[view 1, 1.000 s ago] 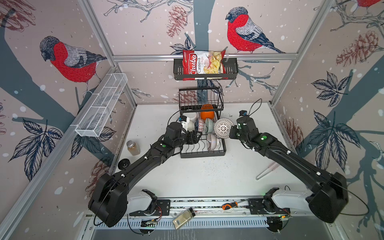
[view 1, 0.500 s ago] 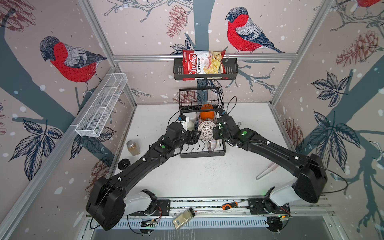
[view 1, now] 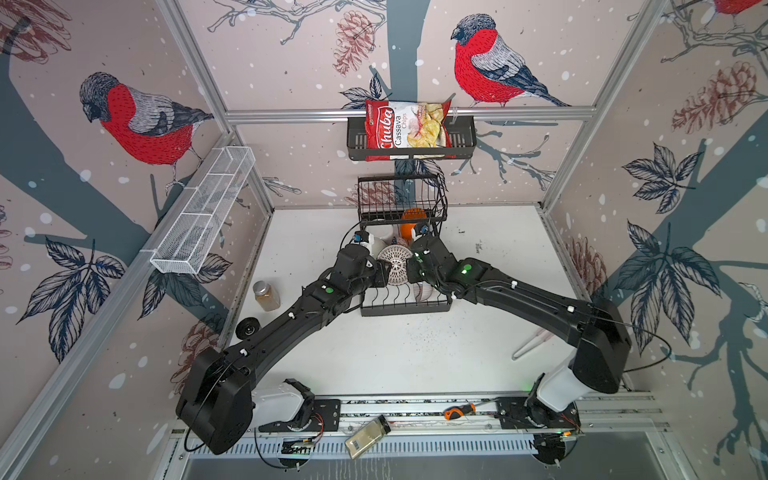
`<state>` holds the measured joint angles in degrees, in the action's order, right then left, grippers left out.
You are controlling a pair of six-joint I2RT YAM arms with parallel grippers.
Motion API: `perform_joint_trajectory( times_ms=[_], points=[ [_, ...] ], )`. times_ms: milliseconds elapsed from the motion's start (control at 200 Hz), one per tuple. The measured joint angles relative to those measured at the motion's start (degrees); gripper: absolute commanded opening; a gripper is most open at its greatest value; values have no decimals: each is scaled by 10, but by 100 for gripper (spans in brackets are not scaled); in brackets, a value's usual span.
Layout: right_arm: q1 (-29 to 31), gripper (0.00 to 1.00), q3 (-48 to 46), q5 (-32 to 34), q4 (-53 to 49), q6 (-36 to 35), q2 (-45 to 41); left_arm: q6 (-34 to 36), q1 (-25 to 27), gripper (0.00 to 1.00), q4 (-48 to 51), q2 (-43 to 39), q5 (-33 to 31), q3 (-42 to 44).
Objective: Load the bowls into the dish rack
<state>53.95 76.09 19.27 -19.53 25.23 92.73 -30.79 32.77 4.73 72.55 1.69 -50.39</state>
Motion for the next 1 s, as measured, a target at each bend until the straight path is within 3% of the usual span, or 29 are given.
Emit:
perform_joint_trajectory(
  times_ms=[725, 1001],
  points=[
    [17, 6, 17, 21, -5, -12, 25, -16, 0, 0, 23, 17, -61, -1],
    [16, 13, 18, 19, -7, -12, 28, -13, -4, 0, 19, 26, -53, -1]
  ],
)
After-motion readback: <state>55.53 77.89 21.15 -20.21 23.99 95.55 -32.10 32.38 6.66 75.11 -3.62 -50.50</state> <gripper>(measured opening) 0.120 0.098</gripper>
